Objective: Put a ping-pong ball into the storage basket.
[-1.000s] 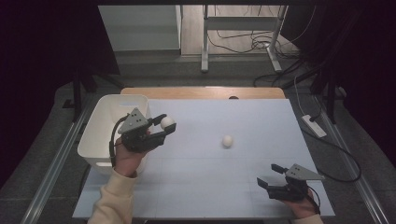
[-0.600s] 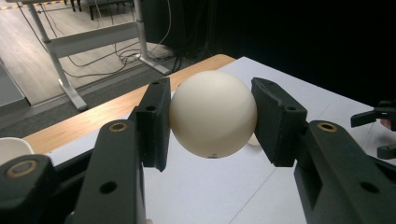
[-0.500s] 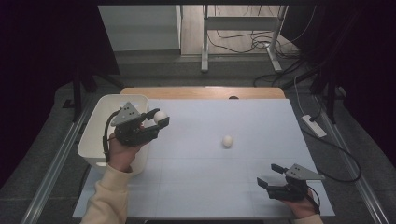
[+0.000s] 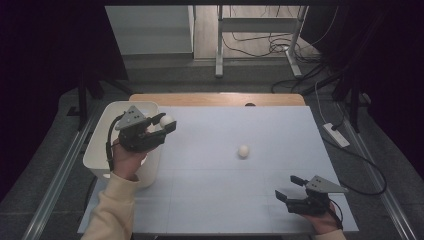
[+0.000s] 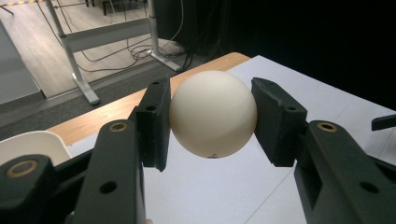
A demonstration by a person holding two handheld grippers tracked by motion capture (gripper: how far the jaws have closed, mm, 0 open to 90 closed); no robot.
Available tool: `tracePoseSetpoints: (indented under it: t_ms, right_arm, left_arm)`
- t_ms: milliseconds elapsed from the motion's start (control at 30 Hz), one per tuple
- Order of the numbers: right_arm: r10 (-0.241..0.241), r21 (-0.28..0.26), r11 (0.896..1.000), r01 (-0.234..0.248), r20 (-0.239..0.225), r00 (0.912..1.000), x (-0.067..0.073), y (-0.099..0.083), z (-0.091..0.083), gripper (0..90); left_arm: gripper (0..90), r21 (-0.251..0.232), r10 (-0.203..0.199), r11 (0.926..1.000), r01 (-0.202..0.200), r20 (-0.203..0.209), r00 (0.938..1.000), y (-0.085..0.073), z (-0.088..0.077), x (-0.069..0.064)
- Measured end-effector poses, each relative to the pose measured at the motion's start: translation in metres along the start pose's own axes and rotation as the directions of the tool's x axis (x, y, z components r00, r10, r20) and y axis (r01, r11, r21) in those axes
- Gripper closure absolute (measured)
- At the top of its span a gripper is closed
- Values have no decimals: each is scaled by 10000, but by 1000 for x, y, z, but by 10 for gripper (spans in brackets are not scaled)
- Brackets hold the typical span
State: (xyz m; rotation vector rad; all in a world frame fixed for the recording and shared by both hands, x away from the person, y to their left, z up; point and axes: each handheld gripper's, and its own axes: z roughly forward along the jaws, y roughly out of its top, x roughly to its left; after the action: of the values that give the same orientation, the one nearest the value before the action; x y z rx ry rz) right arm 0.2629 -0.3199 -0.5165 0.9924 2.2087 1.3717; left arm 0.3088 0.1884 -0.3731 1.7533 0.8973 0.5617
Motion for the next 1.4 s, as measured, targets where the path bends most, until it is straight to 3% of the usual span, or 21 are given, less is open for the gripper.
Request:
tracePoseSetpoints:
  t_ms: [900,1400]
  right_arm:
    - [-19,2,10000,19,25,10000,0,0,0,165]
    - [-30,-5,10000,30,45,10000,0,0,0,165]
  left_arm:
    - [508,381,72,9993,-42,-796,9968,6,-4,17]
    - [508,613,51,9981,28,-1290,9916,6,-6,29]
